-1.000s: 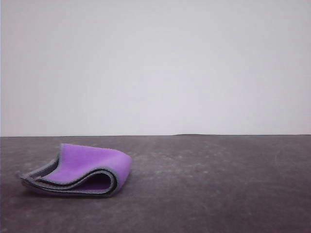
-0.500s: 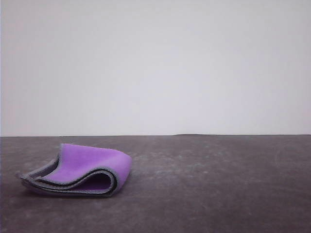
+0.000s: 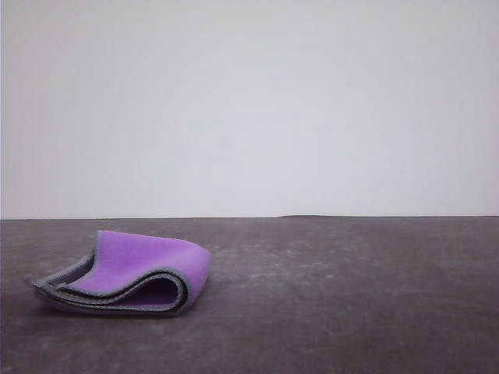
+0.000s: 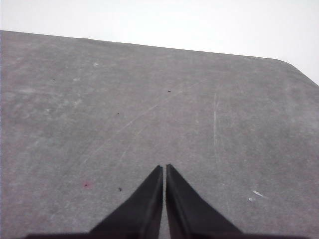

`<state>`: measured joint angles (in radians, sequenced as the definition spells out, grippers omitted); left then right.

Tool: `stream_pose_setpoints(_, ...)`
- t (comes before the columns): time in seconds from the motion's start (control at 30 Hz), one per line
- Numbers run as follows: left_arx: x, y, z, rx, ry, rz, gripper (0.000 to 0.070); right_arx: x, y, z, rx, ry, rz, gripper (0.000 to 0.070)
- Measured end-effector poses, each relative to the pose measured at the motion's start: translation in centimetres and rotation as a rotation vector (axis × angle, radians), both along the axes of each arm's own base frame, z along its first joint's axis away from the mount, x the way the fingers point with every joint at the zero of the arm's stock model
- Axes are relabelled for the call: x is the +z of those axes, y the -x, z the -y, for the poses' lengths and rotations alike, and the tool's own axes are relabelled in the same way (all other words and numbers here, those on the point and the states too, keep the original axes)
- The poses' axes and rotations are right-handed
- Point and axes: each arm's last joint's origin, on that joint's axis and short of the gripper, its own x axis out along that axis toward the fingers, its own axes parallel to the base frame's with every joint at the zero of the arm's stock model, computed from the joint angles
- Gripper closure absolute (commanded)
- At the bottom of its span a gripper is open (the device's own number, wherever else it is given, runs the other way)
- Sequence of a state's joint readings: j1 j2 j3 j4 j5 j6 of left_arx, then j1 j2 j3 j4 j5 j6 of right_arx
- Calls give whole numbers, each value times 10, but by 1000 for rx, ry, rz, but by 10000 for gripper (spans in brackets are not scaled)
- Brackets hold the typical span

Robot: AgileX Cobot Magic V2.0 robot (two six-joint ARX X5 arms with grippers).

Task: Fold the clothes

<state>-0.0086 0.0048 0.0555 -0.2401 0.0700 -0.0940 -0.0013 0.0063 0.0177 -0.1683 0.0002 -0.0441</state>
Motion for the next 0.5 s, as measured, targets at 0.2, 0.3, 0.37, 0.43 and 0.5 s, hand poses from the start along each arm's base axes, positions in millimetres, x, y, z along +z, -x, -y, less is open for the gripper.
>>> stream_pose_setpoints(0.2, 0, 0, 0, 0, 0, 0, 683, 0, 0, 0, 0, 0, 0, 698)
stream_pose_setpoints(0.3, 0, 0, 0, 0, 0, 0, 683, 0, 0, 0, 0, 0, 0, 698)
stream_pose_setpoints(0.37, 0, 0, 0, 0, 0, 0, 683, 0, 0, 0, 0, 0, 0, 698)
stream_pose_setpoints(0.43, 0, 0, 0, 0, 0, 0, 683, 0, 0, 0, 0, 0, 0, 698)
stream_pose_setpoints(0.5, 0, 0, 0, 0, 0, 0, 683, 0, 0, 0, 0, 0, 0, 698)
